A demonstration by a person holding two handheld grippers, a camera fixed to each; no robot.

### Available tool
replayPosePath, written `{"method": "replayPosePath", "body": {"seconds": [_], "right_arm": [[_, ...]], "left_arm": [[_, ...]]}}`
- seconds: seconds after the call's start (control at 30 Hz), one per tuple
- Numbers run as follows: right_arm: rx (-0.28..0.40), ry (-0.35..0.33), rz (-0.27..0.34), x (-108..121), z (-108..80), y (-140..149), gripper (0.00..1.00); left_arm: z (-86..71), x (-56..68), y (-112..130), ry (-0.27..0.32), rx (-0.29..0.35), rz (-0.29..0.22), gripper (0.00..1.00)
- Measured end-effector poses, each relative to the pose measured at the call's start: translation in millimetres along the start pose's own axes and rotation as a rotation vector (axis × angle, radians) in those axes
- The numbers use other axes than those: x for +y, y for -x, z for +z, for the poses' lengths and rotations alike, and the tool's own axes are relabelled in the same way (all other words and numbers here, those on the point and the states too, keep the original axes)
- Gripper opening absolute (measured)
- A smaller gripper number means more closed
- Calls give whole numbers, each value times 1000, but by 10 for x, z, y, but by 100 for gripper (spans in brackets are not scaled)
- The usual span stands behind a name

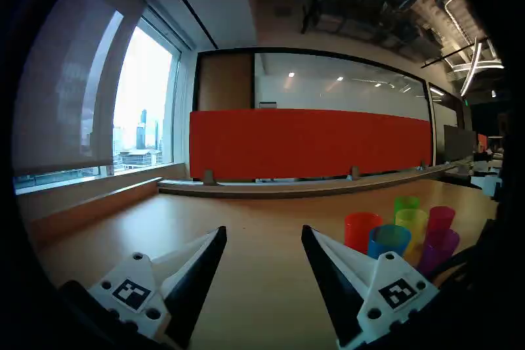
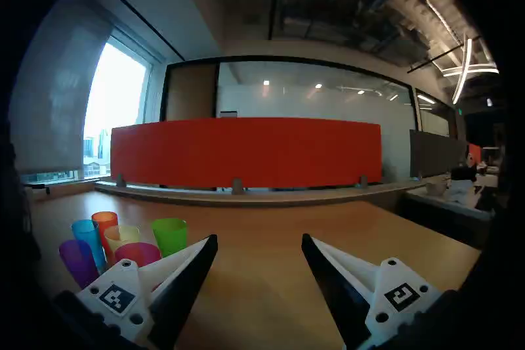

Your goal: Pour water

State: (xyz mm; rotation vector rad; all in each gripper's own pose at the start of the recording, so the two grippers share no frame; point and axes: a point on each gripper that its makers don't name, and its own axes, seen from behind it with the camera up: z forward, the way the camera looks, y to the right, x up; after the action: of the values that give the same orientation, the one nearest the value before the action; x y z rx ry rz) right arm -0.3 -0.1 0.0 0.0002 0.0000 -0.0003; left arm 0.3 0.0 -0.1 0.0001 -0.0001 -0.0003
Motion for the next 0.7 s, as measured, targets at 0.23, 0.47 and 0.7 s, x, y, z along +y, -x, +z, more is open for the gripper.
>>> {"method": "replayPosePath", "body": {"seconds": [0.23,0.47,0.7], "right_arm": [[1,-12,-1,-25,-7,8,99],[2,-35,0,-55,-28,-8,99],[12,-41,-27,-50,-2,-272,99]], "left_arm": [[-2,3,-5,-1,0,0,84],[-8,4,-22,2,-1,0,84],[32,68,-73,24,-25,-7,84]]}}
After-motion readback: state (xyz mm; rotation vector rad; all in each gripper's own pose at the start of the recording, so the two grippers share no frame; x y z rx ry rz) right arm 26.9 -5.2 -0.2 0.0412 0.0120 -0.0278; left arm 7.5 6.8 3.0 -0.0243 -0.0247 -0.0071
